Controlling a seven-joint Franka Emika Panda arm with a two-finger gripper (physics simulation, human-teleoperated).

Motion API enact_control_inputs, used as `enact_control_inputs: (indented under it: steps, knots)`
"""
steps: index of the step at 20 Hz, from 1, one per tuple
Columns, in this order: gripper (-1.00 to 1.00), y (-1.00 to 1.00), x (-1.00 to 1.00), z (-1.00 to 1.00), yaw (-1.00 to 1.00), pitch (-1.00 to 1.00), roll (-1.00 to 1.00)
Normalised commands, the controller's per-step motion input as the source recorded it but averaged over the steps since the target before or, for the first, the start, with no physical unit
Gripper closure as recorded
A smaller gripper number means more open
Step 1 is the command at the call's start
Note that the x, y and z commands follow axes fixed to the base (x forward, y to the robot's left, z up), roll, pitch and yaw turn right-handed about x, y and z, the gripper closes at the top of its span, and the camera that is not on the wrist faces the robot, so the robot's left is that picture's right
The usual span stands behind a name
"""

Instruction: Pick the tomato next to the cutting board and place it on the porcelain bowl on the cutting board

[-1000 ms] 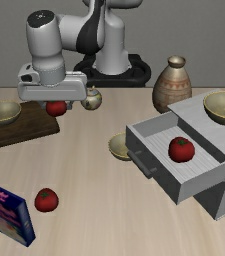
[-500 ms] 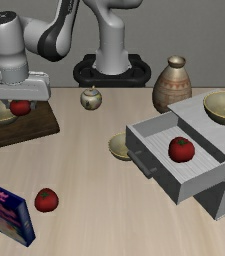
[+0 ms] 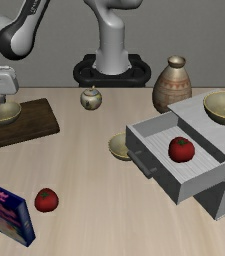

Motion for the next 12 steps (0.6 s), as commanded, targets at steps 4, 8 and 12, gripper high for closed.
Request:
enact_control_inputs:
  steps: [4,8,12]
  knots:
    - [1.0,0.0,-1.0,0.0,0.0,0.0,0.0]
    - [-1.0,0.0,-0.25,0.0,0.0,0.0,0.0]
    - [-1.0,0.0,0.0,0.0,0.0,0.0,0.0]
